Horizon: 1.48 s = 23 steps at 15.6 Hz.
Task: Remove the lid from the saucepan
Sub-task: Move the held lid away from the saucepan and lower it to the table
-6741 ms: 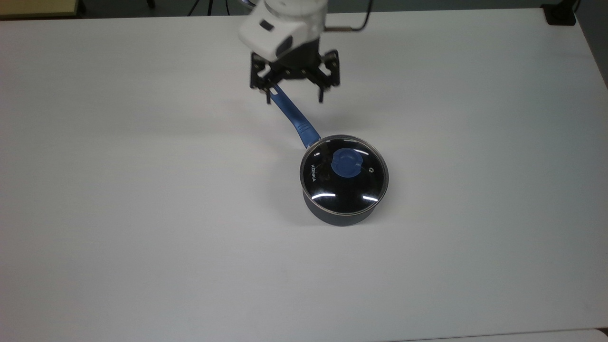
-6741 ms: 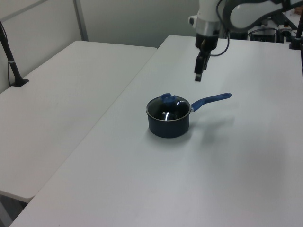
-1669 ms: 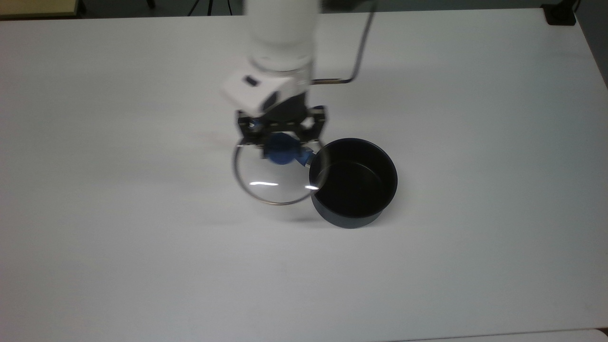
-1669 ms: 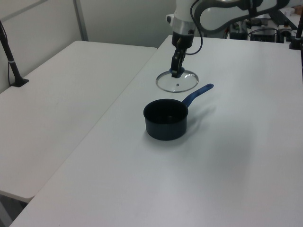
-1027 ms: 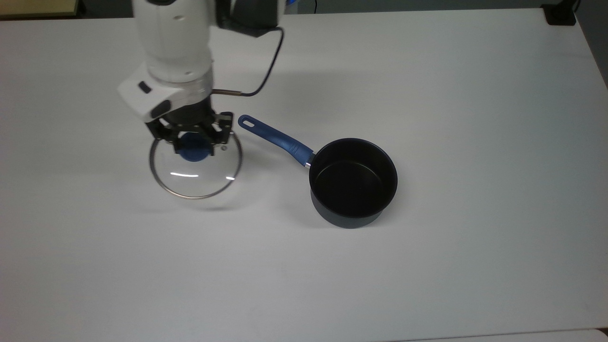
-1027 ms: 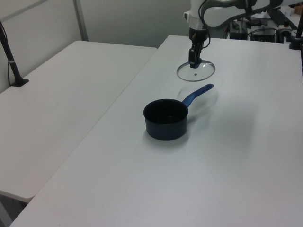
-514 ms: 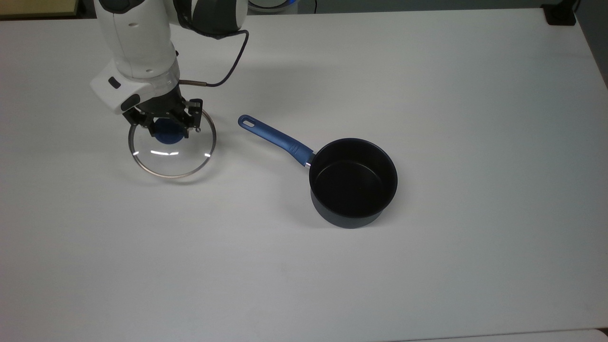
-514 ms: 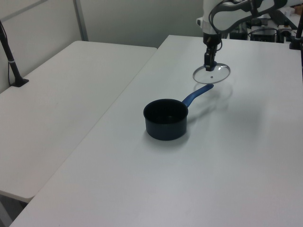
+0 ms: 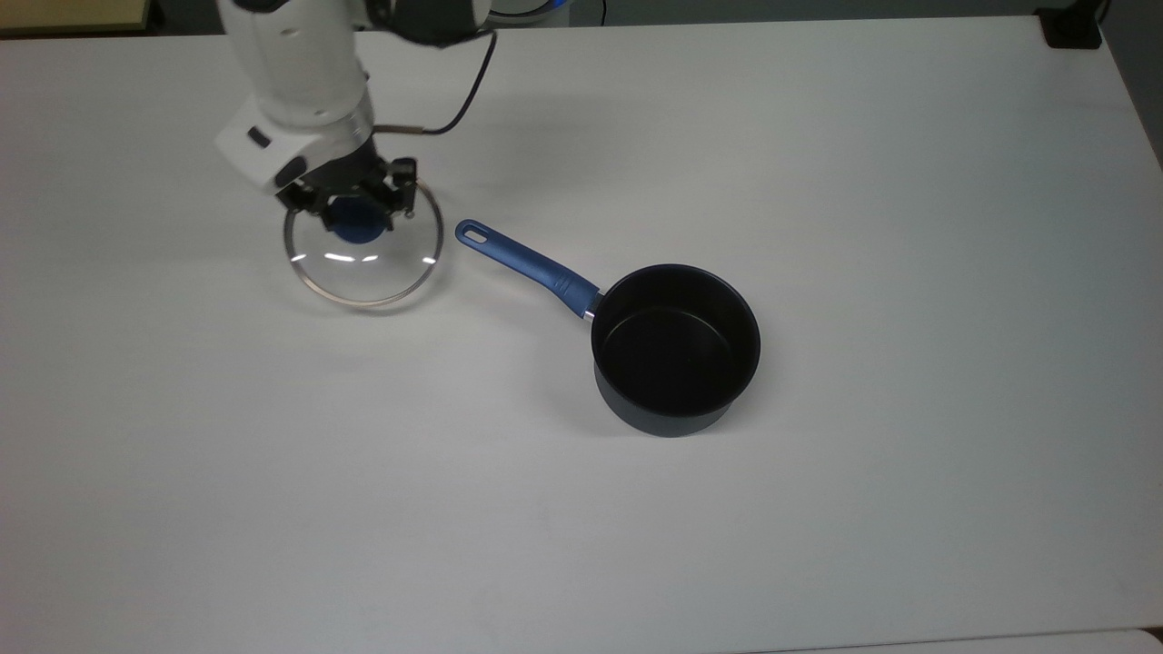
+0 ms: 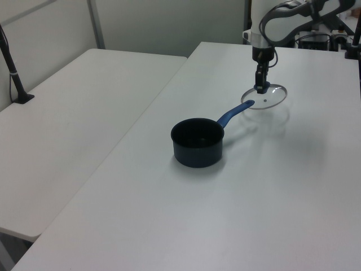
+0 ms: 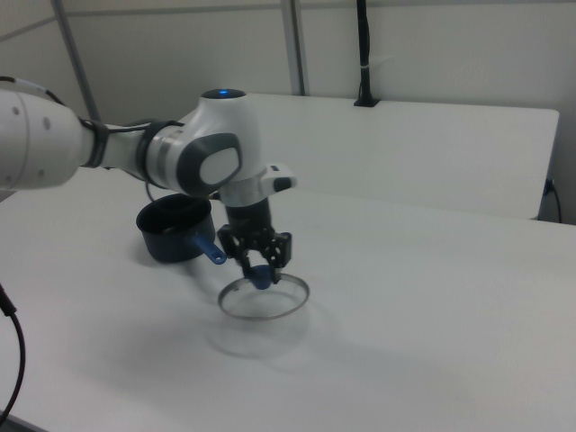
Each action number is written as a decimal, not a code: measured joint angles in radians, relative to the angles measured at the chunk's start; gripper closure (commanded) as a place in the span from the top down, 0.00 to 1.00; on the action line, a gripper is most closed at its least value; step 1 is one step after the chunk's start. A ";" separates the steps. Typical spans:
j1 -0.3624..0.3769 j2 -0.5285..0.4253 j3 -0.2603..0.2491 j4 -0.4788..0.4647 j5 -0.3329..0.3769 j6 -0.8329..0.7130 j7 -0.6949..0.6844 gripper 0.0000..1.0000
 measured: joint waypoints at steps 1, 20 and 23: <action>0.011 -0.024 0.001 -0.031 -0.008 0.000 0.000 0.46; 0.094 -0.159 0.020 -0.276 -0.150 0.045 0.000 0.50; 0.094 -0.149 0.029 -0.277 -0.161 0.045 -0.001 0.58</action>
